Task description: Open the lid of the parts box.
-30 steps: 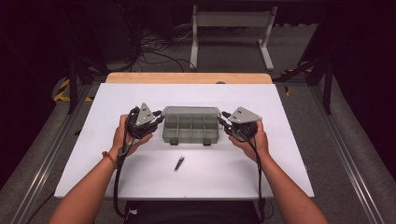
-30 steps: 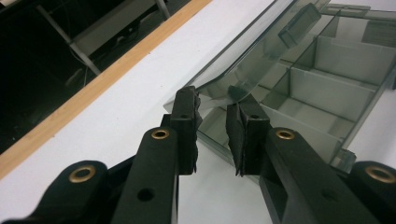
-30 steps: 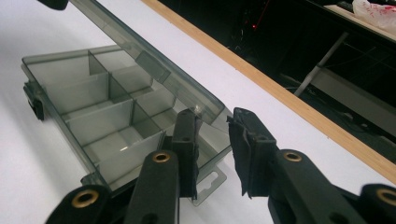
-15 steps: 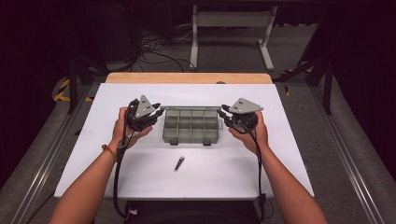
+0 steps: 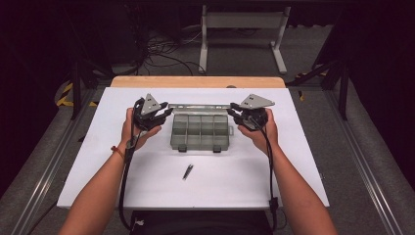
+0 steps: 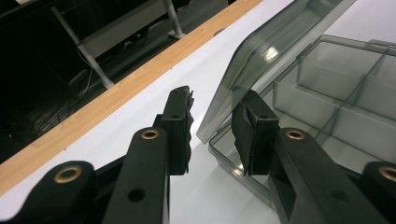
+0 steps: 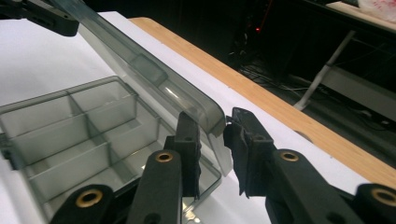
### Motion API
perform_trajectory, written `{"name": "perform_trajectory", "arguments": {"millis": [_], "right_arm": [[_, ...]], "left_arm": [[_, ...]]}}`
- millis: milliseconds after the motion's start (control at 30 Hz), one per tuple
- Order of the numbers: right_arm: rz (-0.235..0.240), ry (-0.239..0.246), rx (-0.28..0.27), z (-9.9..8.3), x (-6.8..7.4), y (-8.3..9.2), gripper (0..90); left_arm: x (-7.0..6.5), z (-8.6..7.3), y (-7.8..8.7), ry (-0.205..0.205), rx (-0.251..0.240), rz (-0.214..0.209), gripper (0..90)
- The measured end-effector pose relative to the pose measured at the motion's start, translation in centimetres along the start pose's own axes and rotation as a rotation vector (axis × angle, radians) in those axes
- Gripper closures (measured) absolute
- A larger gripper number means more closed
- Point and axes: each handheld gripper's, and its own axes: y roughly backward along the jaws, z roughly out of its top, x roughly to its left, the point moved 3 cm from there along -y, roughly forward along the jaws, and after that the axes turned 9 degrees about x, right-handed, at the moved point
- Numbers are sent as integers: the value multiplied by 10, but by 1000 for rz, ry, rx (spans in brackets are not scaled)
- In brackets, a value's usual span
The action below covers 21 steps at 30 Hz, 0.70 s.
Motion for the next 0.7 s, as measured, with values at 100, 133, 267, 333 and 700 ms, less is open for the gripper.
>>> {"name": "perform_trajectory", "arguments": {"millis": [100, 133, 267, 333, 700], "right_arm": [[-4, -7, -3, -1, -1, -6, 745], [-3, -15, -5, -1, -2, -8, 739], [-19, -30, -12, -2, -3, -15, 739], [-26, -59, -13, -3, -6, -21, 745], [-48, -157, -20, -13, -12, -40, 767]], "left_arm": [[3, -1, -7, 26, -2, 4, 674], [4, -1, -9, 39, -10, 1, 677], [7, -3, -15, 93, -21, -13, 671], [10, -6, -23, 153, -35, -19, 661], [12, -13, -41, 191, 3, -9, 679]]}}
